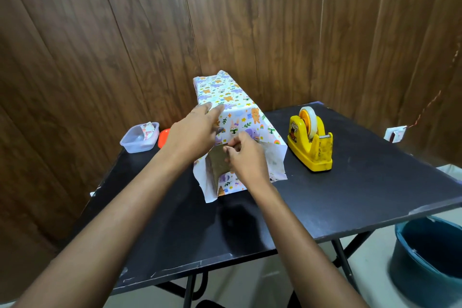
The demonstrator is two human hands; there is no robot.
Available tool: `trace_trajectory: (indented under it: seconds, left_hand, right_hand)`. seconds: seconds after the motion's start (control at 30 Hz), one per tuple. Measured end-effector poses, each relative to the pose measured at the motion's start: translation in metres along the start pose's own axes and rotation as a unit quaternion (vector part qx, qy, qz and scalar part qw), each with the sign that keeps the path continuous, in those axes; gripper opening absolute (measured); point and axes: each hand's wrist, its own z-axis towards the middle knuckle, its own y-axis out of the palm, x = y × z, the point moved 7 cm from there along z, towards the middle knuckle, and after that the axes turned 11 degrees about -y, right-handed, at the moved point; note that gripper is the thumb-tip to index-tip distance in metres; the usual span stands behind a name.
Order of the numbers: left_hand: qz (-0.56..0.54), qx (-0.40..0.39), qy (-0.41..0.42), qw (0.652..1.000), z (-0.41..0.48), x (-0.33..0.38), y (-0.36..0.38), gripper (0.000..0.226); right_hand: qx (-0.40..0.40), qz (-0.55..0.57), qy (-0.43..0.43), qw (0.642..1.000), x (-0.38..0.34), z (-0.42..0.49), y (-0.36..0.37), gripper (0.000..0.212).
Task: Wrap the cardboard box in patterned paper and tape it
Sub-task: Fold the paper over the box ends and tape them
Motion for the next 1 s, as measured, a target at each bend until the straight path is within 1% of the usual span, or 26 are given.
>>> trace_trajectory:
  seconds: [0.07, 0.1, 0.17, 0.2, 0.23, 0.27, 0.3, 0.33, 0.37, 0.4, 0.43, 0.47, 0.5, 0.57, 0.6, 0.63, 0.67, 0.7, 0.73, 0.77, 0.8, 0.83, 0.87, 0.93, 0.97, 1.0]
  left_hand:
    - [-0.007, 0.031, 0.001, 0.999, -0.002, 0.006, -0.006, 0.051]
    - [-0.006, 0.051, 0.006, 0.999, -0.002, 0.009, -0.009, 0.048]
    - [-0.009, 0.063, 0.017, 0.998, 0.002, 0.013, -0.010, 0.043]
    - [-0.022, 0.055, 0.011, 0.998, 0.010, 0.012, -0.009, 0.045]
    - [-0.054, 0.024, -0.009, 0.998, 0.017, 0.006, -0.004, 0.051]
    - [-0.124, -0.021, -0.038, 0.991, 0.024, -0.001, 0.000, 0.060]
    - [-0.235, -0.070, -0.072, 0.967, 0.027, -0.007, 0.004, 0.066]
    - [-0.351, -0.113, -0.106, 0.924, 0.026, -0.011, 0.008, 0.063]
    - [-0.451, -0.156, -0.142, 0.867, 0.022, -0.013, 0.013, 0.054]
    - [-0.532, -0.202, -0.180, 0.802, 0.015, -0.013, 0.019, 0.042]
    - [-0.596, -0.231, -0.206, 0.741, 0.010, -0.012, 0.025, 0.035]
    - [-0.637, -0.239, -0.219, 0.699, 0.005, -0.009, 0.028, 0.031]
    - [-0.672, -0.227, -0.228, 0.667, 0.003, -0.009, 0.031, 0.030]
    - [-0.738, -0.179, -0.251, 0.601, -0.004, -0.010, 0.036, 0.027]
    - [-0.769, -0.162, -0.260, 0.561, -0.008, -0.011, 0.037, 0.026]
    - [-0.797, -0.150, -0.263, 0.523, -0.013, -0.012, 0.041, 0.026]
    - [-0.824, -0.143, -0.258, 0.484, -0.020, -0.011, 0.045, 0.026]
    - [-0.850, -0.140, -0.252, 0.440, -0.030, -0.009, 0.052, 0.028]
    - [-0.873, -0.149, -0.250, 0.392, -0.041, -0.004, 0.061, 0.031]
    - [-0.888, -0.157, -0.258, 0.347, -0.052, 0.001, 0.074, 0.034]
    - [-0.896, -0.158, -0.274, 0.311, -0.064, 0.006, 0.089, 0.036]
    - [-0.896, -0.151, -0.298, 0.294, -0.074, 0.009, 0.105, 0.037]
    - [-0.892, -0.139, -0.321, 0.285, -0.083, 0.011, 0.118, 0.037]
    - [-0.877, -0.102, -0.368, 0.291, -0.096, 0.007, 0.136, 0.031]
    - [-0.864, -0.080, -0.389, 0.310, -0.099, 0.000, 0.143, 0.027]
    - [-0.845, -0.062, -0.409, 0.338, -0.102, -0.008, 0.148, 0.025]
  right_hand:
    - [0.018, 0.007, -0.030, 0.999, -0.015, 0.003, -0.015, 0.007]
    - [0.042, -0.003, -0.052, 0.998, -0.023, 0.005, -0.026, 0.007]
    - [0.122, -0.063, -0.101, 0.985, -0.034, 0.008, -0.055, 0.008]
    - [0.154, -0.106, -0.122, 0.975, -0.036, 0.012, -0.070, 0.009]
    - [0.167, -0.148, -0.130, 0.966, -0.034, 0.017, -0.079, 0.013]
    - [0.150, -0.174, -0.117, 0.966, -0.026, 0.028, -0.084, 0.020]
    - [0.104, -0.166, -0.080, 0.977, -0.013, 0.039, -0.085, 0.029]
    - [0.045, -0.111, -0.011, 0.993, 0.002, 0.049, -0.084, 0.039]
    - [-0.019, -0.013, 0.067, 0.997, 0.014, 0.053, -0.078, 0.047]
    - [-0.075, 0.090, 0.140, 0.983, 0.021, 0.052, -0.072, 0.052]
    - [-0.120, 0.165, 0.183, 0.962, 0.022, 0.049, -0.067, 0.055]
    - [-0.156, 0.203, 0.192, 0.947, 0.021, 0.049, -0.063, 0.058]
    - [-0.181, 0.222, 0.186, 0.940, 0.017, 0.049, -0.061, 0.059]
    - [-0.195, 0.226, 0.153, 0.942, 0.006, 0.056, -0.062, 0.057]
    - [-0.196, 0.207, 0.123, 0.951, -0.005, 0.062, -0.066, 0.055]
    - [-0.204, 0.167, 0.086, 0.961, -0.018, 0.068, -0.070, 0.056]
    - [-0.224, 0.103, 0.047, 0.968, -0.030, 0.073, -0.074, 0.058]
    - [-0.256, 0.038, 0.014, 0.966, -0.046, 0.075, -0.075, 0.061]
    - [-0.296, -0.018, -0.008, 0.955, -0.060, 0.075, -0.072, 0.062]
    - [-0.335, -0.063, -0.020, 0.940, -0.073, 0.072, -0.065, 0.060]
    - [-0.377, -0.094, -0.022, 0.921, -0.082, 0.067, -0.055, 0.056]
    - [-0.416, -0.122, -0.019, 0.901, -0.088, 0.059, -0.043, 0.051]
    - [-0.448, -0.149, -0.013, 0.882, -0.088, 0.053, -0.030, 0.047]
    - [-0.486, -0.177, 0.001, 0.856, -0.075, 0.040, -0.005, 0.040]
    - [-0.500, -0.168, 0.021, 0.849, -0.067, 0.033, 0.005, 0.036]
    - [-0.512, -0.147, 0.041, 0.845, -0.058, 0.028, 0.012, 0.032]
